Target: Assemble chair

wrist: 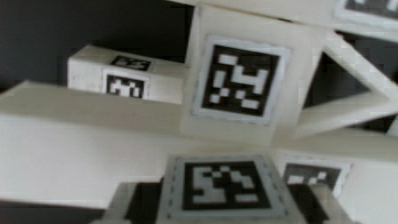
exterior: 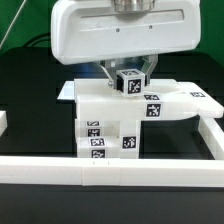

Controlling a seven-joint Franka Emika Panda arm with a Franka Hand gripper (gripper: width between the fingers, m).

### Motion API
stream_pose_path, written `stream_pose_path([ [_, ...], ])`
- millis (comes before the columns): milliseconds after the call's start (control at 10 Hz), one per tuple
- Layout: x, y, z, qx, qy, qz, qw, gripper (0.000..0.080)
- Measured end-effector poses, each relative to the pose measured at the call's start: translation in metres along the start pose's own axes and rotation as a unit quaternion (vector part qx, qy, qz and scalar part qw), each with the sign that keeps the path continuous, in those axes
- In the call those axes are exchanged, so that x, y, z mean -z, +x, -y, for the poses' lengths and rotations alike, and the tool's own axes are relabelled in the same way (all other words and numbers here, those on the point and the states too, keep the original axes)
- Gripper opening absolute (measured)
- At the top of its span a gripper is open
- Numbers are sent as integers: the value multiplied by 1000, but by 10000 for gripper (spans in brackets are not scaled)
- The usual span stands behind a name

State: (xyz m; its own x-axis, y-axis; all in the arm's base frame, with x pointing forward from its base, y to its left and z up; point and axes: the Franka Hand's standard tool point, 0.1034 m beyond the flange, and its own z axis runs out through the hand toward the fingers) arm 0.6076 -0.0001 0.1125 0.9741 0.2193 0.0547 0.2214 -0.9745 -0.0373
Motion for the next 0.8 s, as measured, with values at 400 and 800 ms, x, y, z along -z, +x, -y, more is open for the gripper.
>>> stream_pose_path([
  [400,0,0,1,-121,0,0,993,266],
  [800,0,0,2,-235,1,0,972,266],
])
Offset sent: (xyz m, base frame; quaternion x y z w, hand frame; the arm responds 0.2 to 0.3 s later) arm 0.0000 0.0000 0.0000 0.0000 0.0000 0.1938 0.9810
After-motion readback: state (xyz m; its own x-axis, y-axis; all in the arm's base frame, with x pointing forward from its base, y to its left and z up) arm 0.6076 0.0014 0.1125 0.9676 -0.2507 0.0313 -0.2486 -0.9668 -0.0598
